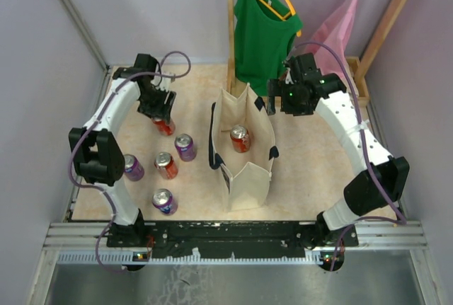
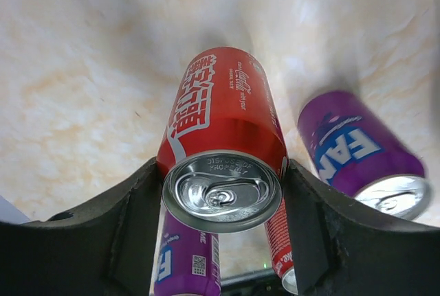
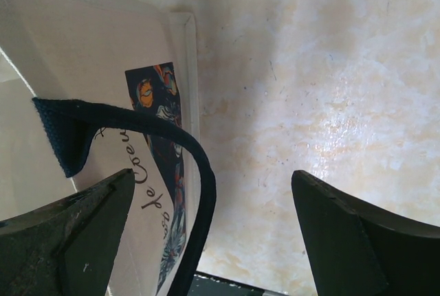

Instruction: Place the beverage into the canvas bag

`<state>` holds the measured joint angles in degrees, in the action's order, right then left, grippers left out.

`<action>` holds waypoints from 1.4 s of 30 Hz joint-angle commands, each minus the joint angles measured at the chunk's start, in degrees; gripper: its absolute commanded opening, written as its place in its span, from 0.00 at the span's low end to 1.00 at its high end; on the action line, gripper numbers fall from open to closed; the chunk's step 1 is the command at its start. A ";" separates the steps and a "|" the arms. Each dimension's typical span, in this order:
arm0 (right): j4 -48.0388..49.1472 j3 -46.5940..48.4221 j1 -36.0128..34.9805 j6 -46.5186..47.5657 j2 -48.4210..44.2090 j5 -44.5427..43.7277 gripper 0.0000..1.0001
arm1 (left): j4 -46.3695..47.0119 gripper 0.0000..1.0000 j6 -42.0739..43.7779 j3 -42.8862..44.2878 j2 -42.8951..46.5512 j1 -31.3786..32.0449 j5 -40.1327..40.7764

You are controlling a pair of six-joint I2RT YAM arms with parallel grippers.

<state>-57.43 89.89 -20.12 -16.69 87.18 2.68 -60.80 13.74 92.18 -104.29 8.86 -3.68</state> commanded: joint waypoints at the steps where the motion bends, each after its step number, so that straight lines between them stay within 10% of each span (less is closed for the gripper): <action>1: 1.71 -0.40 -0.27 0.17 -2.04 -0.02 0.97 | -1.73 0.00 1.40 11.69 -0.10 -0.07 -3.65; 12: 2.76 -3.09 -0.27 -0.35 -4.08 0.56 0.97 | -3.31 0.00 0.68 45.99 -5.19 5.76 -18.64; 23: 2.86 -6.07 -0.27 -1.04 -7.33 -0.02 0.97 | 1.69 0.00 -0.52 41.41 1.07 25.85 -22.16; 42: 4.37 -13.40 -0.27 -0.56 -13.45 -0.72 0.97 | -5.91 0.00 12.35 23.57 2.45 34.98 -15.62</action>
<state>-55.05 76.20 -20.12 -18.15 75.35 2.15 -68.16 22.92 116.64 -104.99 42.00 -19.77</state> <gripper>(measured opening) 0.970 0.693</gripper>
